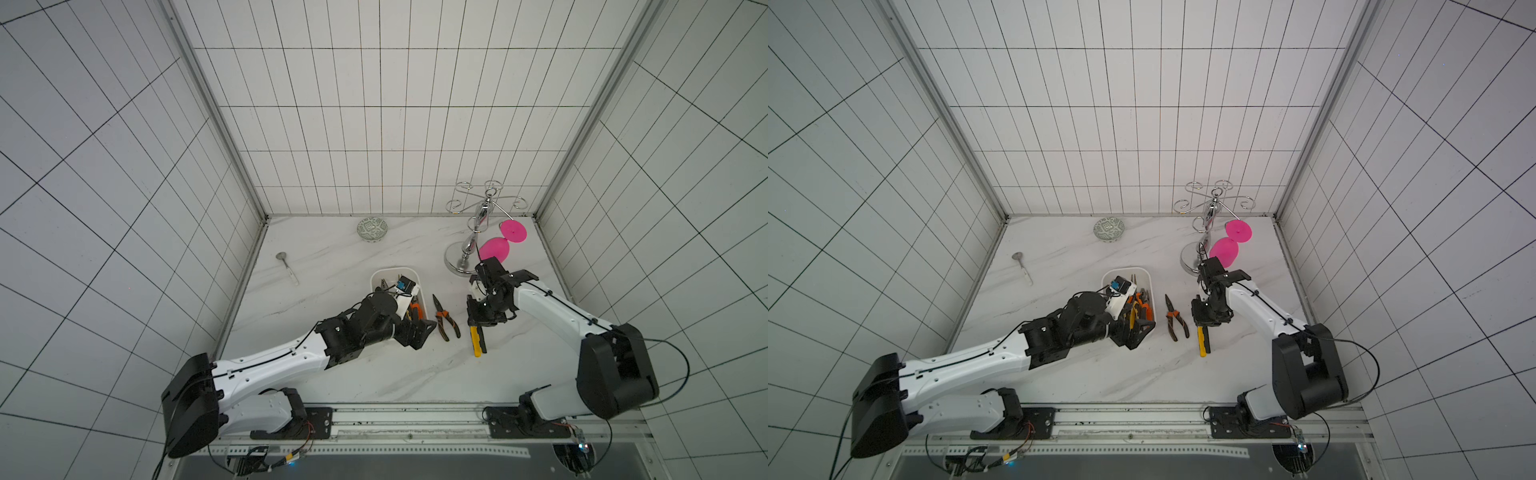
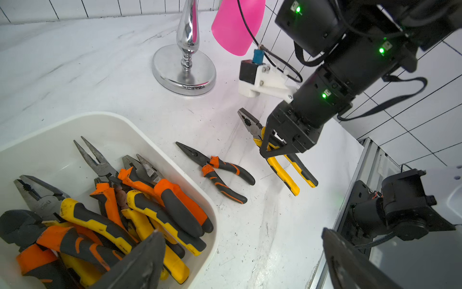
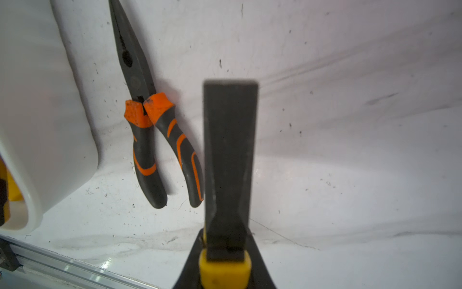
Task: Take the pliers out of the storage box
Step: Place the pliers at the center of the board.
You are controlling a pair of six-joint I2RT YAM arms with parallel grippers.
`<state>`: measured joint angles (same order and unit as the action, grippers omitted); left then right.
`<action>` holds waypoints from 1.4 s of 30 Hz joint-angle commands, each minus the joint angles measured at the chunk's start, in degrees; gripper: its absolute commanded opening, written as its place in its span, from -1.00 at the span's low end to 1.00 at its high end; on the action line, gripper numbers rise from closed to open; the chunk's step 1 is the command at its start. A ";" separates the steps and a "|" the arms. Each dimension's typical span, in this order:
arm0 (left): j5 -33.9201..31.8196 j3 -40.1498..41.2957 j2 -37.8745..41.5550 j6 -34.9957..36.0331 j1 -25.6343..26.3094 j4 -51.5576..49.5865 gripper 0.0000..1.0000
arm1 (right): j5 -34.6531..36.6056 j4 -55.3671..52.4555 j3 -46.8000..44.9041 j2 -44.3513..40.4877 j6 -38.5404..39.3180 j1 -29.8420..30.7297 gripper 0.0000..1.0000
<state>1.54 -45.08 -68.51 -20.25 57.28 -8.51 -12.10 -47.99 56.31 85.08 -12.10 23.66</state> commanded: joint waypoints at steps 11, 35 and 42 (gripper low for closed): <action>-0.65 0.78 0.48 1.76 0.12 -0.29 0.97 | -5.73 5.71 8.81 11.22 0.79 -2.48 -1.00; -10.92 0.58 -1.03 -5.84 -1.26 -1.84 0.98 | 1.00 9.00 2.14 7.96 -6.59 -4.97 -0.05; -17.58 -3.03 -4.54 -14.45 -3.69 -10.71 0.98 | 3.11 8.37 -2.42 -0.99 -7.50 -5.11 0.32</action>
<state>-11.60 -45.34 -71.26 -29.69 54.41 -13.78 -10.83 -38.57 56.49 87.33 -18.72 19.00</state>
